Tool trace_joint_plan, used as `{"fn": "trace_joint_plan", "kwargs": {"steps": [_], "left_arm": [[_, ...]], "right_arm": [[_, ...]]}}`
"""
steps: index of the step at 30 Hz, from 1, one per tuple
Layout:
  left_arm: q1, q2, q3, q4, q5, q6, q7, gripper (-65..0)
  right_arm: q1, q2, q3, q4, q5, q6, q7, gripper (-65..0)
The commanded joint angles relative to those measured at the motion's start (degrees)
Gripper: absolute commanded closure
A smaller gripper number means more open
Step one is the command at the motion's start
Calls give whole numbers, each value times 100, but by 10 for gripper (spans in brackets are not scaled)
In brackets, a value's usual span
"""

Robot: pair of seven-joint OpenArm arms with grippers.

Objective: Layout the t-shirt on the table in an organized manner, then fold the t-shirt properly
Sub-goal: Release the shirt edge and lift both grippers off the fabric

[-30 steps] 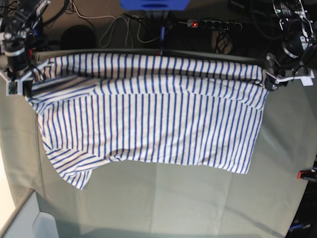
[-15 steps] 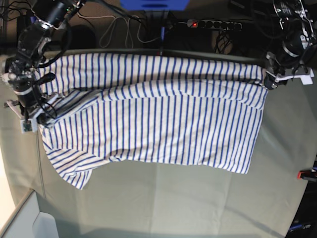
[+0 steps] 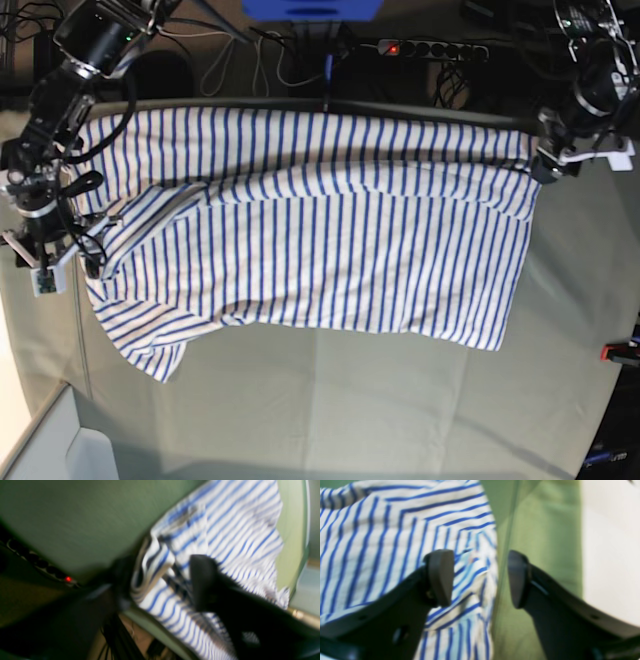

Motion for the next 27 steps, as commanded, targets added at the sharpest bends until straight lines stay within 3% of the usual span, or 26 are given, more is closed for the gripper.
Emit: {"fn": "trace_joint_plan", "kwargs": {"steps": [1, 3, 6, 15, 21, 27], "left_arm": [[-3, -90, -73, 101, -76, -14, -23, -449], [-47, -99, -91, 101, -76, -14, -23, -566], [-55, -178, -91, 250, -76, -14, -23, -637], [-47, 147, 349, 936, -15, -23, -23, -635], [-73, 174, 938, 866, -6, -23, -94, -634], [-398, 358, 1052, 373, -6, -5, -94, -634]], "right_arm": [[63, 39, -12, 129, 94, -53, 106, -383], [-69, 39, -3, 225, 94, -53, 106, -384], [-403, -5, -47, 463, 94, -53, 106, -384], [-1220, -524, -354, 542, 103, -53, 124, -384], [-1554, -533, -785, 533, 103, -53, 124, -384], [-1554, -515, -776, 542, 103, -53, 124, -384]]}}
